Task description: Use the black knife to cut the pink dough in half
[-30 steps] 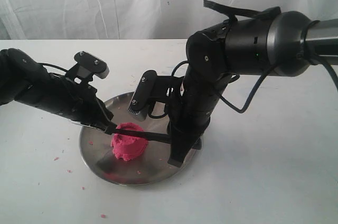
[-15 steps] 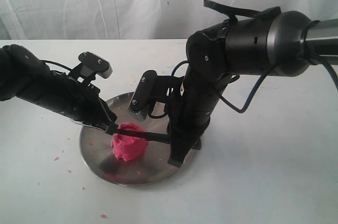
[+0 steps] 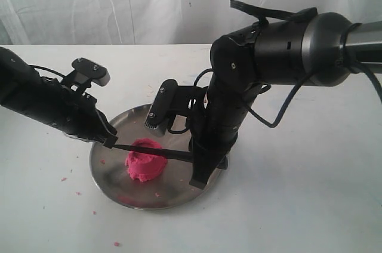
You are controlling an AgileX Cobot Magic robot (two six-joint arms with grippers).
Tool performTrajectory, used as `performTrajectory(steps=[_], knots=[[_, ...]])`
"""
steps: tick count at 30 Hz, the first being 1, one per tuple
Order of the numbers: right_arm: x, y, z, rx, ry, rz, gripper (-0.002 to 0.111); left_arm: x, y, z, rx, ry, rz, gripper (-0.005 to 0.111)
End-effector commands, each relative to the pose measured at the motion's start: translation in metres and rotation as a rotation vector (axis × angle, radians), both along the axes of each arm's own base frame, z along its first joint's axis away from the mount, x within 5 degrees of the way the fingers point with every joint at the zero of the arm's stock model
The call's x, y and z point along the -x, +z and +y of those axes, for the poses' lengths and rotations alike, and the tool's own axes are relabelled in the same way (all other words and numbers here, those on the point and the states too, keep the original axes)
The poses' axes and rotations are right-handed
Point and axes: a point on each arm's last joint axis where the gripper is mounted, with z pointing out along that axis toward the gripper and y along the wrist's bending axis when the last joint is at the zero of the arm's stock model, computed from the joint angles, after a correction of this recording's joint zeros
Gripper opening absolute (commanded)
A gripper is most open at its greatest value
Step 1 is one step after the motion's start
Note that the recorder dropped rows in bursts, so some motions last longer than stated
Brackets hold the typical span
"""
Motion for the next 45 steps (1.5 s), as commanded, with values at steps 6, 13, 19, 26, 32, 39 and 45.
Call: performTrajectory(steps=[6, 13, 19, 26, 32, 39, 45], knots=[[0.000, 0.000, -0.001, 0.003, 0.008, 0.002, 0.000, 0.000, 0.003, -0.002, 0.051, 0.018, 0.022, 0.000], [0.000, 0.001, -0.001, 0.001, 0.003, 0.001, 0.000, 0.001, 0.007, -0.008, 0.118, -0.020, 0.009, 0.000], [0.000, 0.000, -0.001, 0.002, 0.005, 0.002, 0.000, 0.003, 0.007, -0.009, 0.116, -0.045, 0.018, 0.000], [0.000, 0.000, -0.001, 0.002, 0.005, 0.002, 0.000, 0.006, 0.004, -0.009, 0.088, -0.089, 0.043, 0.000], [0.000, 0.000, -0.001, 0.002, 0.005, 0.002, 0.000, 0.009, 0.004, -0.008, 0.077, -0.097, 0.065, 0.000], [0.000, 0.000, -0.001, 0.002, 0.005, 0.002, 0.000, 0.004, -0.008, -0.008, 0.071, -0.070, 0.081, 0.000], [-0.001, -0.002, 0.000, 0.007, 0.007, 0.008, 0.000, 0.002, -0.026, -0.009, 0.078, -0.060, 0.136, 0.000]])
